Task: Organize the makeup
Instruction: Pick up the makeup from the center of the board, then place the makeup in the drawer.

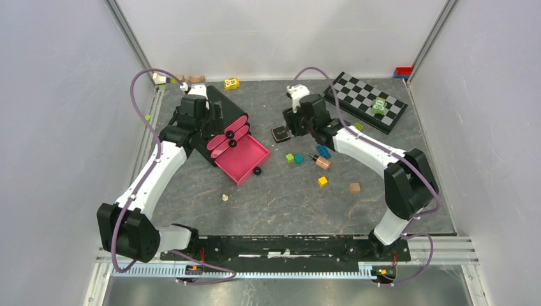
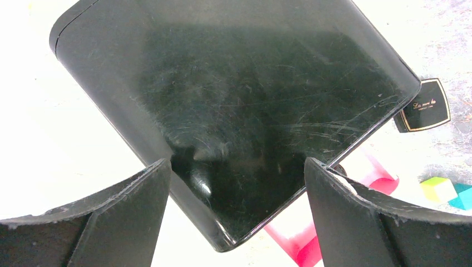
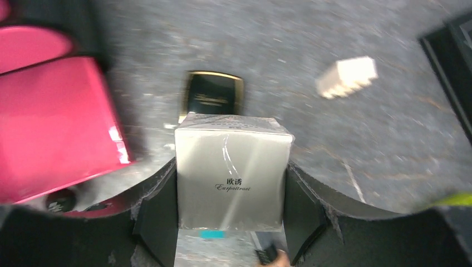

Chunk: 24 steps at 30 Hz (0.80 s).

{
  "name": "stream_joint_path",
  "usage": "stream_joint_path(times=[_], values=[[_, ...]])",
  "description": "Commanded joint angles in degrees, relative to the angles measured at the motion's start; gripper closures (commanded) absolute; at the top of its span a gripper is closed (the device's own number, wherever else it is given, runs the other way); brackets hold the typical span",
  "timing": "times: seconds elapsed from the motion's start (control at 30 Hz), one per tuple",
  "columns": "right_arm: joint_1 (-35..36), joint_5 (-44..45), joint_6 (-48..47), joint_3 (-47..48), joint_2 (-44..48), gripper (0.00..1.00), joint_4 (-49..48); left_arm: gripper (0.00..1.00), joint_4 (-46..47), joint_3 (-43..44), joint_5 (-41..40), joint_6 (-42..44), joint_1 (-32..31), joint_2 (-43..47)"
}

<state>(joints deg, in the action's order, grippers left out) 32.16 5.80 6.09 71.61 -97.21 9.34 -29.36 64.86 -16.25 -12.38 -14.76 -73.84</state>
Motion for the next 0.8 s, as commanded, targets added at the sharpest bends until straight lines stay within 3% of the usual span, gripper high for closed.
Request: stream_joint_path(times=[0.0,0.27,0.53,0.77], values=[[6.22,-3.45,-3.53,3.67,-0.63,0.60,-4.88,0.06,-6.71,-2.55,-1.21,0.62,-0.26,-1.58],[14.43,-7.21,-4.52,10.96,-8.47,0.60,-7.06,0.05,-6.61,-2.52,-0.67,0.34,-0.26,-2.05],[18.45,-3.34,-5.56,18.09,-16.22,0.60,-4.71,0.06,-6.67,-2.63,-0.36,0.34,-0.26,-1.61],[19.10,0.90,-5.39,18.60,-19.92,0.60,-7.12,0.06,-7.01,-2.32,0.51,0.08,-0.27,-2.27]])
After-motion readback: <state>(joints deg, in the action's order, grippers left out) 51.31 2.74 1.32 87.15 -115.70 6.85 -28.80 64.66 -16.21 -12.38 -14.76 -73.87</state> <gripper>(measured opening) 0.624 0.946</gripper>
